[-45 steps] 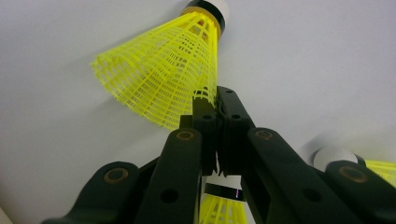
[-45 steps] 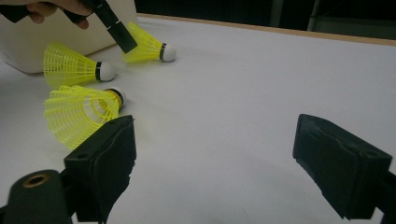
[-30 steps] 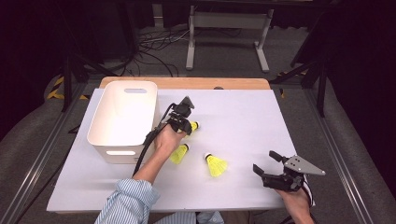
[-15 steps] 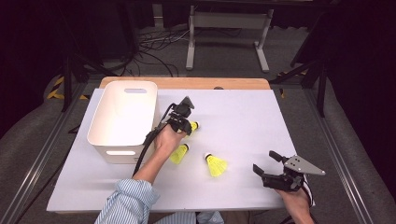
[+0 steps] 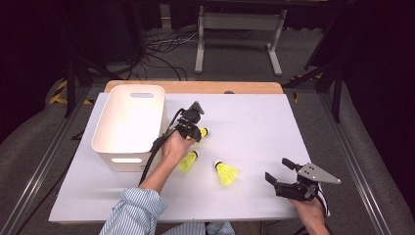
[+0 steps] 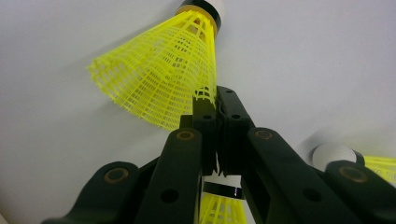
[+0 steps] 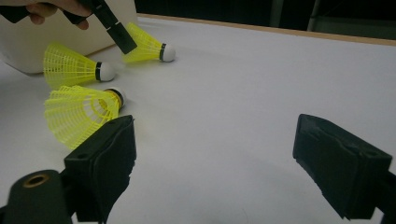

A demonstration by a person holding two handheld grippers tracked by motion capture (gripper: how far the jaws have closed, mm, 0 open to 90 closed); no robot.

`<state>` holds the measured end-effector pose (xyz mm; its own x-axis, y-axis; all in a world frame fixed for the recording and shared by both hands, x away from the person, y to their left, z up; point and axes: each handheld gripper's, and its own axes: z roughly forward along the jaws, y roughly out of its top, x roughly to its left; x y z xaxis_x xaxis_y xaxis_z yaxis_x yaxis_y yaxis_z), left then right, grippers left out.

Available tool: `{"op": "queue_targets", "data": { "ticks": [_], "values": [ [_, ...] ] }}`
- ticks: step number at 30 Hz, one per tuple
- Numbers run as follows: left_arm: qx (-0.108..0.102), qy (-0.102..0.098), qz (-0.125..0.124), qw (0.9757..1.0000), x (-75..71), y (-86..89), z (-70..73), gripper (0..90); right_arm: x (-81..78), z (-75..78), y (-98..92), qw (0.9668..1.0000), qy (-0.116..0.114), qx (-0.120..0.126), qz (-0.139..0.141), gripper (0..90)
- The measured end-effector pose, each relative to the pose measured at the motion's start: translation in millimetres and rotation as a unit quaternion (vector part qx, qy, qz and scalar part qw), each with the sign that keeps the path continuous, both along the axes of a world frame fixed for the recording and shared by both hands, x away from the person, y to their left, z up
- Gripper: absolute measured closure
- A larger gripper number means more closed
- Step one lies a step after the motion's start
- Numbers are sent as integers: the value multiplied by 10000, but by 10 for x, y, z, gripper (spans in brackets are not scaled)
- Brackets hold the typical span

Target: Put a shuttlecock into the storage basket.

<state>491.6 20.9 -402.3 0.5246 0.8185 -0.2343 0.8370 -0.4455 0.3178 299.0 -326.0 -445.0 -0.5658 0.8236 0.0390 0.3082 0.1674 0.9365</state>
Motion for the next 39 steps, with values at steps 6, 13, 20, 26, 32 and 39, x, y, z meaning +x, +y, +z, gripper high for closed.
{"op": "queue_targets", "data": {
  "ticks": [6,13,20,26,32,39],
  "values": [
    [1,6,-3,10000,0,0,0,876,0,0,0,10000,3,-6,0,139],
    [-21,3,-27,10000,1,-2,2,878,2,0,-1,10000,-1,-9,2,139],
    [-62,-11,-83,9999,-7,-2,20,883,1,0,0,10000,0,-9,4,139],
    [-108,-49,-102,9999,-12,-1,37,886,3,-1,0,10000,-3,-10,5,139],
    [-114,-46,-112,9999,-11,3,39,886,3,-1,1,10000,2,-8,3,139],
    [-112,-37,-122,9999,-13,5,41,886,4,-1,1,10000,3,-8,1,139]
  ]
}}
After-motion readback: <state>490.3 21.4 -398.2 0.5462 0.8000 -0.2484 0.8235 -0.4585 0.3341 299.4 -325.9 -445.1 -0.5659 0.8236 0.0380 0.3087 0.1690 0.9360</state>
